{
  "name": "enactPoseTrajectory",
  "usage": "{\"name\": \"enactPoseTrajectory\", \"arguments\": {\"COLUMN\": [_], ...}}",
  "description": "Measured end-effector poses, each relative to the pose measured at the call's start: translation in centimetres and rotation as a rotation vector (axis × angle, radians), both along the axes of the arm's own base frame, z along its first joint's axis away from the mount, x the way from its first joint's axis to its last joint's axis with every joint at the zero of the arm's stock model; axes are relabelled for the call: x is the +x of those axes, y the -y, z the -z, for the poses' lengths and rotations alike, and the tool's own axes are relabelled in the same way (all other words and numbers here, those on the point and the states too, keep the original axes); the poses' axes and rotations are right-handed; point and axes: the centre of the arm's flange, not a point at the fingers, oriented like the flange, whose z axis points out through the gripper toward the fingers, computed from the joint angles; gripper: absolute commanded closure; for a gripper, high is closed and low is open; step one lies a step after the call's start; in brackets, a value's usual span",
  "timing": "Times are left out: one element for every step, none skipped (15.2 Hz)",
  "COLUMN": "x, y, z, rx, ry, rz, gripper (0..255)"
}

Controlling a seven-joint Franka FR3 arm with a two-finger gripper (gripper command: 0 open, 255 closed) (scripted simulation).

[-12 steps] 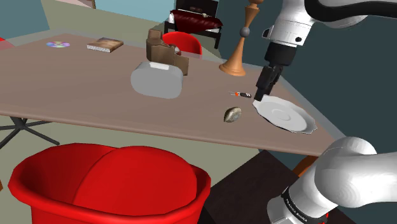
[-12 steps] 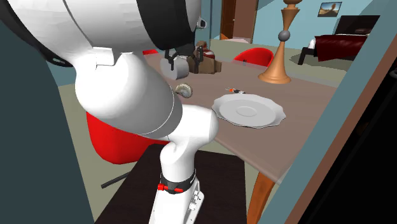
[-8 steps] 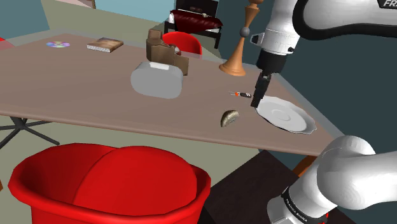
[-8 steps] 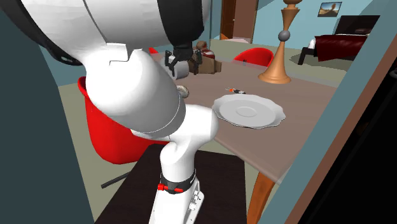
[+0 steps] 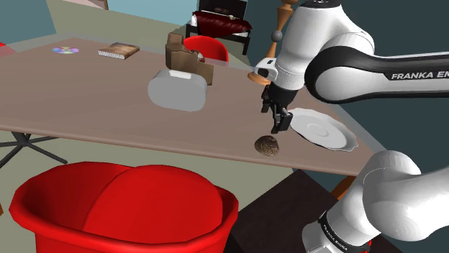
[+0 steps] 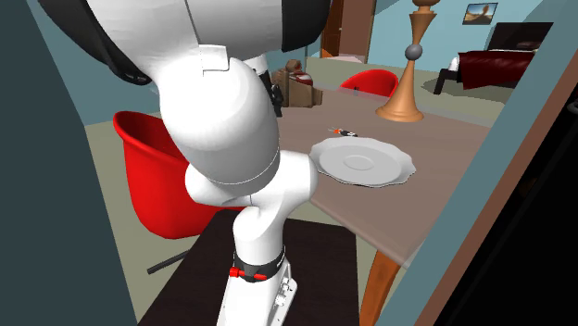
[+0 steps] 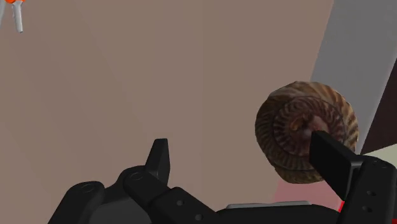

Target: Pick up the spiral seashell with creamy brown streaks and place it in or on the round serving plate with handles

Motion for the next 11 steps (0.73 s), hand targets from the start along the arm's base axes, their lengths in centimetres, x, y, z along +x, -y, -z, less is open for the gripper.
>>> {"name": "enactPoseTrajectory", "arguments": {"x": [0.1,0.2,0.2,0.3,0.5,0.5,0.7,0.6,0.6,0.7,0.8], "y": [0.1,0.1,0.3,0.3,0.3,0.3,0.3,0.2,0.2,0.2,0.2], "z": [0.6,1.2,1.6,1.9,2.1,2.1,1.9,2.0,2.1,2.0,1.9], "rx": [-0.002,-0.003,-0.004,-0.002,0.001,0.004,0.006,0.005,0.006,0.007,0.01], "ry": [0.001,0.001,0.002,0.008,0.018,0.028,0.034,0.033,0.035,0.039,0.046], "rz": [-0.007,-0.01,-0.012,-0.014,-0.016,-0.018,-0.02,-0.019,-0.02,-0.021,-0.023], "gripper": [0,0,0,0,0,0,0,0,0,0,0]}}
